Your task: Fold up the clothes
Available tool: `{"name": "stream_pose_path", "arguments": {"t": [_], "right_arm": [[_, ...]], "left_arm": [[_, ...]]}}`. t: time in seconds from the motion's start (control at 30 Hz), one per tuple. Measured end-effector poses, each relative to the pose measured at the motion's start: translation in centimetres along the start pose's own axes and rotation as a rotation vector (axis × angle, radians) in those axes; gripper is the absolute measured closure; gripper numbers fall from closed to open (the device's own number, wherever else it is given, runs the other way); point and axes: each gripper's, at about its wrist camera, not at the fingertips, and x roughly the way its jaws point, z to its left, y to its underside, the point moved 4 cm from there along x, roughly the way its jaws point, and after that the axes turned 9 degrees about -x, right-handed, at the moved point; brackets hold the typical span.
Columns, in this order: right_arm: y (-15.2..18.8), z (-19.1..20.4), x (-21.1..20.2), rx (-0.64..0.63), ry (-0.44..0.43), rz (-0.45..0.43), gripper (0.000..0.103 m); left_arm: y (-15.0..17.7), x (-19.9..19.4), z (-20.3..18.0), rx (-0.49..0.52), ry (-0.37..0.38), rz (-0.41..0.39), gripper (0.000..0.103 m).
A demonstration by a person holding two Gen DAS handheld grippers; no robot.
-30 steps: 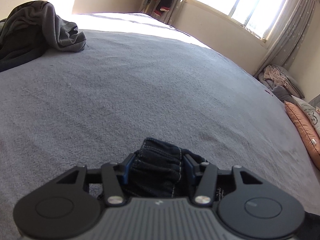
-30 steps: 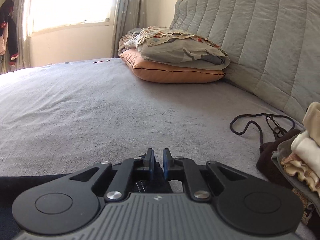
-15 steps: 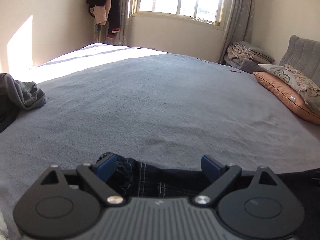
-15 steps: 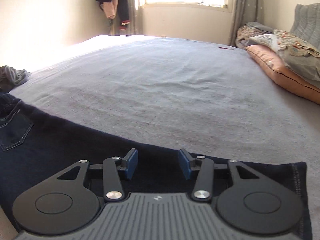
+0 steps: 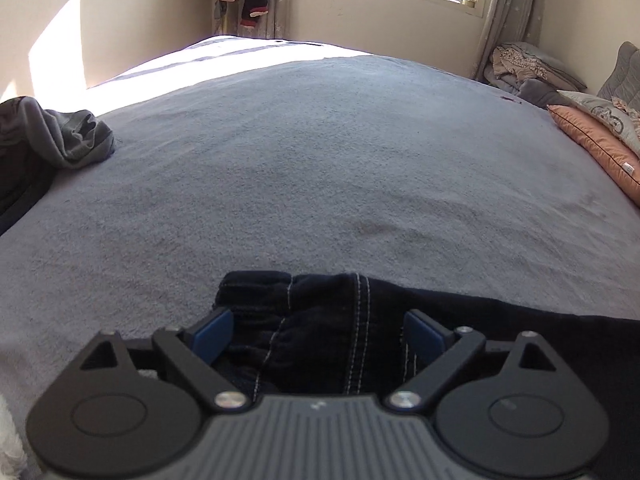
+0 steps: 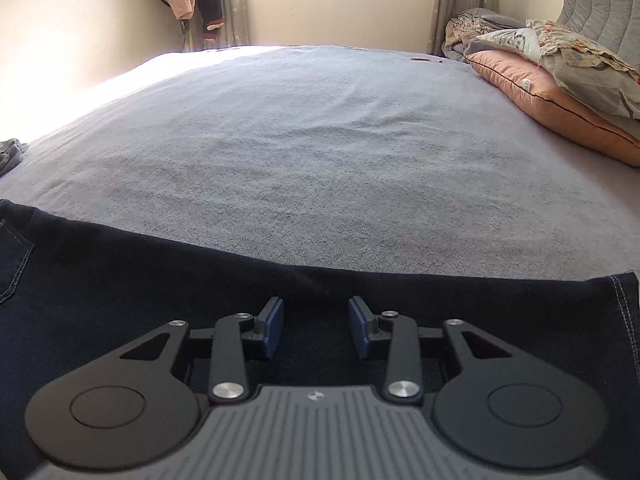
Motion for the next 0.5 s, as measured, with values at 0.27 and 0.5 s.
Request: {"name": "stream_pose_path", "arguments": {"t": [0.27,0.5], "right_arm": [[0.4,1.7,-1.6,0.014,-0.009,0.019,0.046],[3.0,7.9,-11.2,0.167,-0.486,0.0,0.032]], "left_arm": [[-1.1,-5.6,-3.2,-0.005,0.158,-0.105,0.01],[5.1,-5.2,-9.2,0.115,0.299,0.131,0.009]]}}
